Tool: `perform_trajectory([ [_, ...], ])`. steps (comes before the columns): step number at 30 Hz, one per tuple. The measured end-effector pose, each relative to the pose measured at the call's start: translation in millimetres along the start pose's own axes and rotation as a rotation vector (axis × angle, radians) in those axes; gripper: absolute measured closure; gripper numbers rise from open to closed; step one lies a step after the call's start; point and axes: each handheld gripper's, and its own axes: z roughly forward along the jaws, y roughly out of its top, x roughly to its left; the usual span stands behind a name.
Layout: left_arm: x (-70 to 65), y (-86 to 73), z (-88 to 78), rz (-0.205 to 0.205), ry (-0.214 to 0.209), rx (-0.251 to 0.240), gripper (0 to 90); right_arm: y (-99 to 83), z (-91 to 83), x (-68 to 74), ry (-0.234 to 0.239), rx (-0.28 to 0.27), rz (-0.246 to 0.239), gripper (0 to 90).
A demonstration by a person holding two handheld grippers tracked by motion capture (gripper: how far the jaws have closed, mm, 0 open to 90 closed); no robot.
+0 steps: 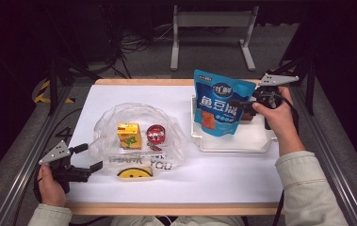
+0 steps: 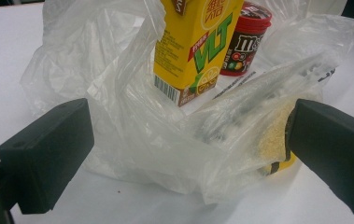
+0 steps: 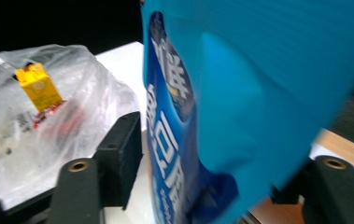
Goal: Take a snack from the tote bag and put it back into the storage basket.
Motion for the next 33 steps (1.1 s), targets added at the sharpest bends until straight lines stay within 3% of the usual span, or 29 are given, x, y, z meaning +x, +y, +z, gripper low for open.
perform_trajectory([
  [6, 0.4, -0.2, -0.3, 0.0, 0.001, -0.002, 1.2, -5.0, -14.6, 4.2, -0.046, 0.015, -0.015, 33.7],
  [15, 0.2, -0.1, -0.3, -0.001, 0.003, -0.003, 1.2, -11.4, -33.5, 11.8, -0.071, 0.037, -0.042, 32.8],
  [23, -0.1, 0.0, -0.5, 0.0, 0.004, -0.003, 1.2, -23.3, -38.9, 17.9, -0.067, 0.099, -0.032, 42.6],
  [33, -0.4, -0.1, 0.0, -0.001, 0.001, 0.0, 1.2, -40.9, -39.8, 20.9, -0.084, 0.149, -0.034, 47.8],
])
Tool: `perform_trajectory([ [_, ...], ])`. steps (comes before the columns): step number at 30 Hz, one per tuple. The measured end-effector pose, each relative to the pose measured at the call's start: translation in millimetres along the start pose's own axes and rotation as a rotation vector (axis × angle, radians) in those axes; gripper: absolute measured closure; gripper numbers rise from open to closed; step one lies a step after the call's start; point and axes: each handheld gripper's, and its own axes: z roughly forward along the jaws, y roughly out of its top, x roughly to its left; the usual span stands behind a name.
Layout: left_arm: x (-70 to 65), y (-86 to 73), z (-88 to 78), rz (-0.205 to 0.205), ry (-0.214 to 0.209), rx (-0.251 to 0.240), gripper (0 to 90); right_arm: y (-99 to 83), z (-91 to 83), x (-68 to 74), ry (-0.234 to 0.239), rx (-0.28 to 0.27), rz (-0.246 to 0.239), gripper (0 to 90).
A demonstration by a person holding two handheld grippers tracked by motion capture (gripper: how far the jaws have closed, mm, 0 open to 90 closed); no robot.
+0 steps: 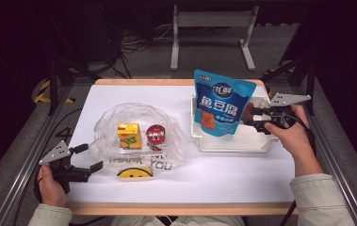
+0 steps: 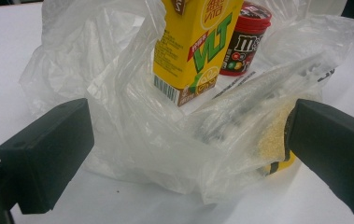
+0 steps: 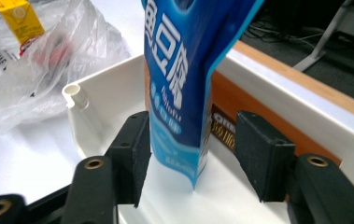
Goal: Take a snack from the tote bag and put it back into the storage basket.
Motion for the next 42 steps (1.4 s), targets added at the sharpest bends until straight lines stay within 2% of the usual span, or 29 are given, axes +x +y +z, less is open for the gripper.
perform_trajectory([
  [3, 0.0, 0.0, 0.1, 0.0, 0.001, 0.0, 1.2, -6.3, 2.4, 2.3, 0.024, 0.013, -0.001, 52.3],
  [10, -0.1, 0.0, 0.1, 0.001, 0.0, 0.0, 1.3, -14.1, 9.7, 5.9, 0.049, 0.038, -0.015, 60.2],
  [13, -0.3, 0.1, 0.1, 0.001, -0.002, 0.004, 1.3, -19.6, 17.2, 7.8, 0.062, 0.053, -0.022, 70.1],
  [14, -0.3, 0.1, 0.1, 0.001, -0.002, 0.004, 1.3, -19.6, 17.2, 7.8, 0.062, 0.053, -0.022, 70.1],
  [15, -0.1, 0.1, 0.1, 0.002, -0.002, 0.002, 1.3, -22.3, 22.2, 8.7, 0.067, 0.062, -0.031, 77.3],
  [17, 0.0, 0.1, 0.0, 0.002, -0.002, 0.002, 1.3, -24.2, 26.3, 9.4, 0.074, 0.071, -0.033, 85.6],
  [19, 0.0, 0.0, 0.0, 0.003, -0.001, 0.002, 1.3, -25.7, 30.4, 10.2, 0.072, 0.079, -0.037, 89.5],
  [29, -0.2, 0.0, -0.8, -0.003, -0.001, 0.001, 1.3, -32.0, 59.0, 10.9, 0.052, 0.155, -0.037, 89.9],
  [42, -0.2, 0.2, -0.1, 0.0, -0.002, -0.003, 1.3, -41.9, 78.9, 10.8, 0.009, 0.193, -0.026, 89.9],
])
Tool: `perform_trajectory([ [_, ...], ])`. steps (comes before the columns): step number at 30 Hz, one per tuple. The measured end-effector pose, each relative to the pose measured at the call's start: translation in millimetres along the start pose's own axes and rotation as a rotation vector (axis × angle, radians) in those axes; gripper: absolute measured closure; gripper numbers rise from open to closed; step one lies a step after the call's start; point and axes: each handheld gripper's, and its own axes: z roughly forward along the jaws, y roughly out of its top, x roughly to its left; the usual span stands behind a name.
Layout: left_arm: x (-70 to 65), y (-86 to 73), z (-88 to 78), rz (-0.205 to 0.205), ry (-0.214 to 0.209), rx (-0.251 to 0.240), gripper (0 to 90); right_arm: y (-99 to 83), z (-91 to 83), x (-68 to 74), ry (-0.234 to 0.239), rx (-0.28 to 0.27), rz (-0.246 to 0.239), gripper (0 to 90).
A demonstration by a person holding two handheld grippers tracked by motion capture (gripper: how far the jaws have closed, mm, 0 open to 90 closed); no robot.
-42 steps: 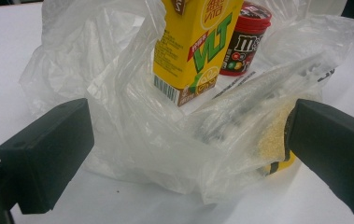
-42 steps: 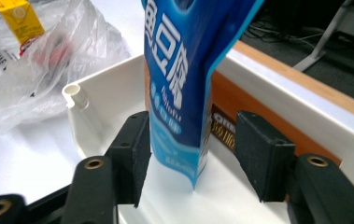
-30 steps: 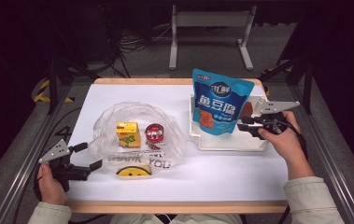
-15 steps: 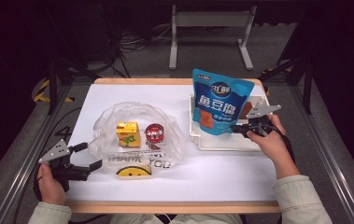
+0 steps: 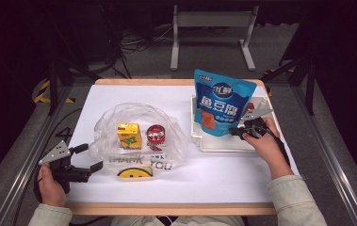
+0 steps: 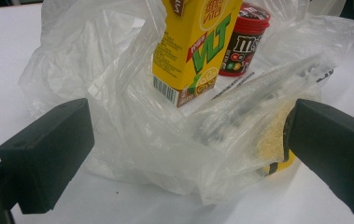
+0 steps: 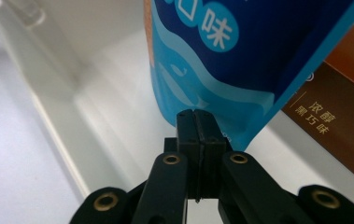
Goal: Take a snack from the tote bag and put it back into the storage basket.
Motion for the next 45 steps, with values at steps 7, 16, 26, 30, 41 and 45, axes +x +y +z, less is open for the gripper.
perform_trajectory([
  [7, -0.3, 0.4, 0.5, 0.001, 0.0, 0.0, 1.3, -1.3, 10.4, 2.6, -0.038, 0.037, -0.006, 89.9],
  [16, -0.4, 0.7, 1.2, 0.002, -0.002, 0.001, 1.3, -1.9, 16.1, 0.0, -0.082, 0.034, 0.024, 89.9],
  [26, -0.4, 0.5, 1.5, -0.001, -0.003, 0.003, 1.3, -2.4, 20.8, -5.0, -0.13, 0.031, 0.066, 89.9],
  [30, -0.1, 0.2, 1.0, -0.005, -0.001, -0.001, 1.3, -4.0, 22.9, -8.3, -0.137, 0.014, 0.088, 89.8],
  [41, 1.1, -0.2, 1.0, -0.005, 0.0, -0.001, 1.3, -3.2, 19.3, -3.3, -0.108, 0.008, 0.086, 87.7],
  [45, 1.7, -0.2, 0.3, -0.008, -0.001, -0.003, 1.3, 0.9, 12.6, 5.3, -0.086, -0.008, 0.068, 83.9],
])
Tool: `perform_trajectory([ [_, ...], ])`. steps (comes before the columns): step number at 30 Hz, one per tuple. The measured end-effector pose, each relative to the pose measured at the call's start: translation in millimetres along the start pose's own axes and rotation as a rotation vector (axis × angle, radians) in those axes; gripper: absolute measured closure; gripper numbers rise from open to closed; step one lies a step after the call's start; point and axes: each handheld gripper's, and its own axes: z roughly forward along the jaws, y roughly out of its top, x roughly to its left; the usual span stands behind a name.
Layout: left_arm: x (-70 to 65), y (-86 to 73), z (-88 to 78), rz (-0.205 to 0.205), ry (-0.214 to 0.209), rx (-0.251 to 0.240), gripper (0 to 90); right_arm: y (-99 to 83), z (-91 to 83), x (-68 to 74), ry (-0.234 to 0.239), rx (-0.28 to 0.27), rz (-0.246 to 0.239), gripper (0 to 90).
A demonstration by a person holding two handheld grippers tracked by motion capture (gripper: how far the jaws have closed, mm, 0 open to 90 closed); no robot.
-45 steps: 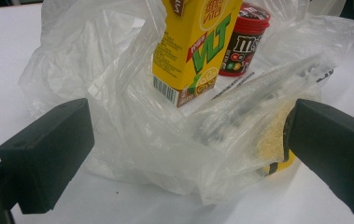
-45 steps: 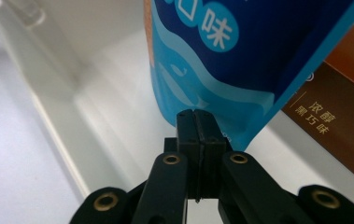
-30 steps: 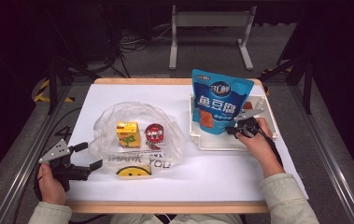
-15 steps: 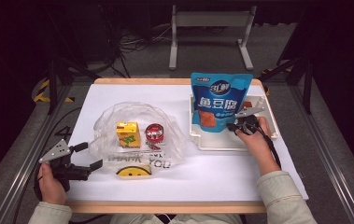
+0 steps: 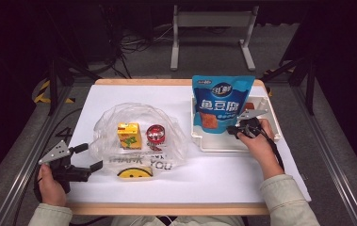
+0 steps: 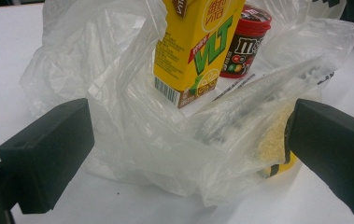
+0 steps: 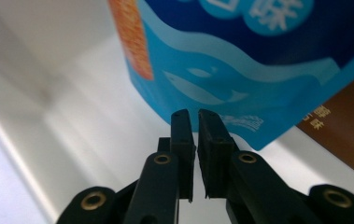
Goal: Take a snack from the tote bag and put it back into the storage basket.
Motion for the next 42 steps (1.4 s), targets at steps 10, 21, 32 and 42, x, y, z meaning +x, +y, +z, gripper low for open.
perform_trajectory([
  [10, -0.2, 0.1, -0.6, 0.002, 0.002, 0.001, 1.3, 17.4, -17.5, 28.0, 0.11, -0.077, -0.003, 58.1],
  [21, 0.0, 0.6, -1.4, -0.003, 0.004, -0.01, 1.4, 55.1, -32.3, 62.4, 0.195, -0.136, -0.036, 39.8],
  [32, 2.2, 1.6, -0.8, 0.006, 0.0, -0.011, 1.3, 91.5, -30.2, 88.2, 0.267, -0.172, -0.061, 32.5],
  [42, 5.3, 1.0, -7.2, -0.03, 0.047, -0.051, 1.1, 118.1, -15.6, 109.4, 0.305, -0.178, -0.108, 30.6],
])
